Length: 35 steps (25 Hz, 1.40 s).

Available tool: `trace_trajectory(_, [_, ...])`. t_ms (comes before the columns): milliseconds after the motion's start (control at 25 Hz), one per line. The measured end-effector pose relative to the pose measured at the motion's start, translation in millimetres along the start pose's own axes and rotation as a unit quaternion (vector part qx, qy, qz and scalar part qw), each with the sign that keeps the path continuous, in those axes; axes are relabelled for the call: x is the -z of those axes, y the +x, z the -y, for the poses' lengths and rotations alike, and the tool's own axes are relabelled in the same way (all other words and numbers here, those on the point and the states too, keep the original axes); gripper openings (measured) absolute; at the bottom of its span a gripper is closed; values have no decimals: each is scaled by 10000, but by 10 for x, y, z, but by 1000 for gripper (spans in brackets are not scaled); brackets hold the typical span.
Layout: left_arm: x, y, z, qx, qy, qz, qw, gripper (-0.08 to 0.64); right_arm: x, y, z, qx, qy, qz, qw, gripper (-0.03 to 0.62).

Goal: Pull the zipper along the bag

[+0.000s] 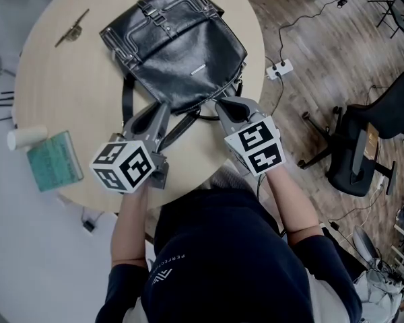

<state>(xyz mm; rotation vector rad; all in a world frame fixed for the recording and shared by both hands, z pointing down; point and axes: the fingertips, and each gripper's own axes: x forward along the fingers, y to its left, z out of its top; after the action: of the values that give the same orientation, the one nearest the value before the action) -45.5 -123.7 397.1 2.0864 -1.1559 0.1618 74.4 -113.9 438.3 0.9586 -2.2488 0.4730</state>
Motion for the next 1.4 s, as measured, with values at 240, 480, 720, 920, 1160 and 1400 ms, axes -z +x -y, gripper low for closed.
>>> trace_trajectory(240, [4,6,10,-20,36,19,10000,74,20,1,-75,-123,-171,-31,9998,14])
trace_trajectory(480, [21,18,9,-98,100,0,9999,94,3,42,-61,-158,-202,-75,9996,14])
trace_trajectory(720, [30,19,-2,-172,15,20,9998,100,-25,111,-44,-237,-212,-131,9994,14])
trace_trajectory(920, [38,28,-7,-176,-20,20,9998,101,-43,173,-25,-296,-260,-193,9990,15])
trace_trajectory(1160, [29,28,-12,-161,-153,58,9997,77,-35,206,0,-285,-275,-255,9989,15])
trace_trajectory(1400, [23,17,-17,-287,-122,118,9994,58,-4,152,89,-155,-357,-299,9988,15])
